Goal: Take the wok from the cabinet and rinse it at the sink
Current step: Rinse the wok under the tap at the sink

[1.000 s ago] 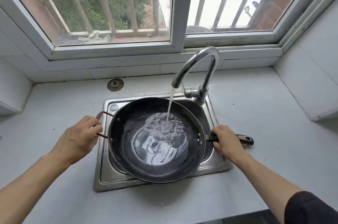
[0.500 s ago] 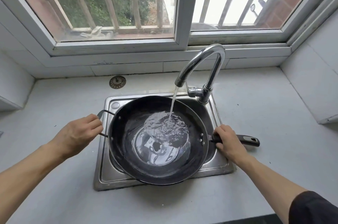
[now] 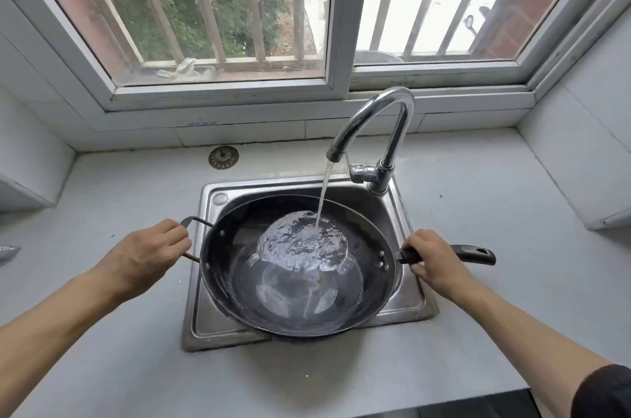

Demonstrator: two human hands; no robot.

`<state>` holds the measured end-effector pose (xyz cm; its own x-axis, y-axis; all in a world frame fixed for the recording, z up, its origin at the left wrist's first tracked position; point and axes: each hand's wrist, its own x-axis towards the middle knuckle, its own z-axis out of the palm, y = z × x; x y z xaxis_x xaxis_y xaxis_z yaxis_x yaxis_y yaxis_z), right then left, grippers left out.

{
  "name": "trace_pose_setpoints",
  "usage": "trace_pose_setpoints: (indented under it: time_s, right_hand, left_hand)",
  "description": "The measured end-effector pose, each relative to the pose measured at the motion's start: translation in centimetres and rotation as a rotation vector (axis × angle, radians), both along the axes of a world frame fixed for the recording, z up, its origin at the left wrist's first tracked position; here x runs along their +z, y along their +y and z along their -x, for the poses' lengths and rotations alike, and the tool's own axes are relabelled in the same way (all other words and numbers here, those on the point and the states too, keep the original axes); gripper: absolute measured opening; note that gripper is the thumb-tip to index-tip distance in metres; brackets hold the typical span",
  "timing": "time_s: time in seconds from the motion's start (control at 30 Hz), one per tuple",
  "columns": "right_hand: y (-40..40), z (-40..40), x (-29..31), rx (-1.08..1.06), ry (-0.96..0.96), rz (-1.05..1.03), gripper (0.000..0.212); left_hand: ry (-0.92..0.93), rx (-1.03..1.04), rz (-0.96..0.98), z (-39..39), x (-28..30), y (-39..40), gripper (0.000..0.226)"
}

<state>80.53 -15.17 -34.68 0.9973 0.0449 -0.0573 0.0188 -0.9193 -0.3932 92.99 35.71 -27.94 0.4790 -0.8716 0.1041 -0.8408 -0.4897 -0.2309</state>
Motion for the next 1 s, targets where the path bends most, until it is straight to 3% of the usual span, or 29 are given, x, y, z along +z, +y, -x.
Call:
trace_pose_setpoints:
  time_s: [0.43, 0.73, 1.0]
  right_hand:
    - [-1.5, -0.4, 3.6, 0.085, 0.117, 0.018, 0.026]
    - [-2.3, -2.0, 3.9, 0.098, 0.162, 0.047, 0.016]
    - [-2.6, -3.4, 4.2, 0.187, 0.050, 0.072, 0.021]
  left_hand:
    - [0.159, 0.182, 0.186, -1.0, 1.5, -0.7, 0.007]
    - [0.290, 0.281, 0.220, -2.3, 1.4, -1.1, 0.040]
    - [0.283, 0.289, 0.235, -3.8, 1.7, -1.2, 0.042]
